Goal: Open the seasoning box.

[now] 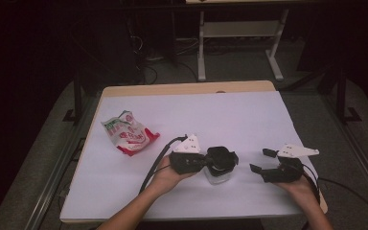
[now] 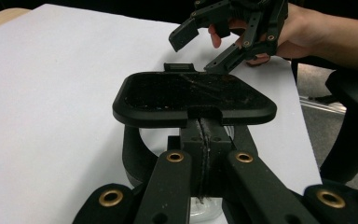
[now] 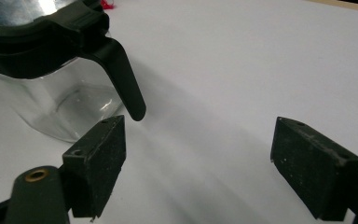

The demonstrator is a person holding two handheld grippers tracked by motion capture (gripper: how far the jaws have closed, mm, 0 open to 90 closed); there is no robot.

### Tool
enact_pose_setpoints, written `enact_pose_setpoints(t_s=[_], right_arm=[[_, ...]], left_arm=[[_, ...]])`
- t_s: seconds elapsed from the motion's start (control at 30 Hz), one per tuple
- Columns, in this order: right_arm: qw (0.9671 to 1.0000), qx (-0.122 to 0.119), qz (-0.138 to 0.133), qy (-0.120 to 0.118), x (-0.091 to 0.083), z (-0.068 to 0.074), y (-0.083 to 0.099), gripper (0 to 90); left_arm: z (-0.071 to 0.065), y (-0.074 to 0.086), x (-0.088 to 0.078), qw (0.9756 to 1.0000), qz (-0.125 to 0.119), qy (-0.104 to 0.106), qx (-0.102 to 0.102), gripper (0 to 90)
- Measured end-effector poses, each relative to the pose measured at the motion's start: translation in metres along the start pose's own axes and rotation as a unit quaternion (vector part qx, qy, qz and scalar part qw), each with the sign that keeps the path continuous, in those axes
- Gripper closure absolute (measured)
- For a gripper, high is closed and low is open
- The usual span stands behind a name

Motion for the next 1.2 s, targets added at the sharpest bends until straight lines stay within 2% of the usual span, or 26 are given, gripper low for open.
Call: enact_pose_setpoints(t_s=[0.1,0.57,0.9,1.2], right_arm=[[1.0,-0.003,-0.002,0.002,-0.001,-0.001,0.0,17.7],[1.0,0.002,-0.003,0.003,-0.002,-0.002,0.0,17.7],[1.0,0.0,-0.004,0.002,-0.003,-0.002,0.0,17.7],[1.0,0.001,-0.003,0.001,-0.003,-0.001,0.0,17.7]], left_arm=[[-0.001,-0.003,-0.002,0.9999,-0.003,0.01,-0.004,89.9],[0.001,-0.024,-0.002,0.9998,0.002,0.013,0.015,89.8],[0.001,-0.04,0.005,0.9995,-0.008,0.017,0.025,89.8],[0.003,-0.053,0.014,0.9992,-0.006,0.027,0.028,89.8]])
Point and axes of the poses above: each handheld gripper's, and its own axes: x roughly forward along the jaws, y roughly out of its underside, z roughly to its left, the point moved 10 cm from there along x, roughly forward along the jaws, and after that the axes turned 3 degrees about z, right-handed, at the moved point
